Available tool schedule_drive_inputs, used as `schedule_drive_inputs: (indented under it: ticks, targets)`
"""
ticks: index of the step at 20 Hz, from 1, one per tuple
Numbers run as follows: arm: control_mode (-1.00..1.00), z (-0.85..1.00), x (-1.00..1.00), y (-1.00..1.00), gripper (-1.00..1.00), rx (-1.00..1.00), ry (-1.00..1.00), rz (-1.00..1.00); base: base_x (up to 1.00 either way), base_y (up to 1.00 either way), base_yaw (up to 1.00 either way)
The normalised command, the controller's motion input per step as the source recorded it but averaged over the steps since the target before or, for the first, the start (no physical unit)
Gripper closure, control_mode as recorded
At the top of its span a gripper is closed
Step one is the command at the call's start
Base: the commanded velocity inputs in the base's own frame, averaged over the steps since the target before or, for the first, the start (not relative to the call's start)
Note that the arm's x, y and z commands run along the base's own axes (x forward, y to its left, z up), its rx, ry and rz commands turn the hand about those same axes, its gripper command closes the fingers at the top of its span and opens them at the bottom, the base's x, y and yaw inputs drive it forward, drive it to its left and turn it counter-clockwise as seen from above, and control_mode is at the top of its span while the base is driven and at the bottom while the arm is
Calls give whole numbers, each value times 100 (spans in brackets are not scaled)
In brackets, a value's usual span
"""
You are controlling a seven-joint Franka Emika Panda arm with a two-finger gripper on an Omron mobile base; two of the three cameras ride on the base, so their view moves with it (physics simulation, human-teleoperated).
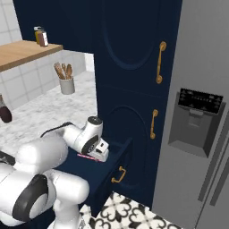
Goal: Take a straw from the drawer in front and place it inside the glass cup on the dining counter.
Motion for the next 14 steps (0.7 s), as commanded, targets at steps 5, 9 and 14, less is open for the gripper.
schedule_drive_inputs:
  ticks: [5, 9, 14]
  targets:
    - [-100, -48, 23, -1, -100, -5, 14, 0, 0, 0, 0]
    - [-100, -39, 22, -23, -100, -3, 8, 0, 0, 0, 0]
    - [-100, -33, 1, -48, -100, -3, 3, -1, 0, 0, 0]
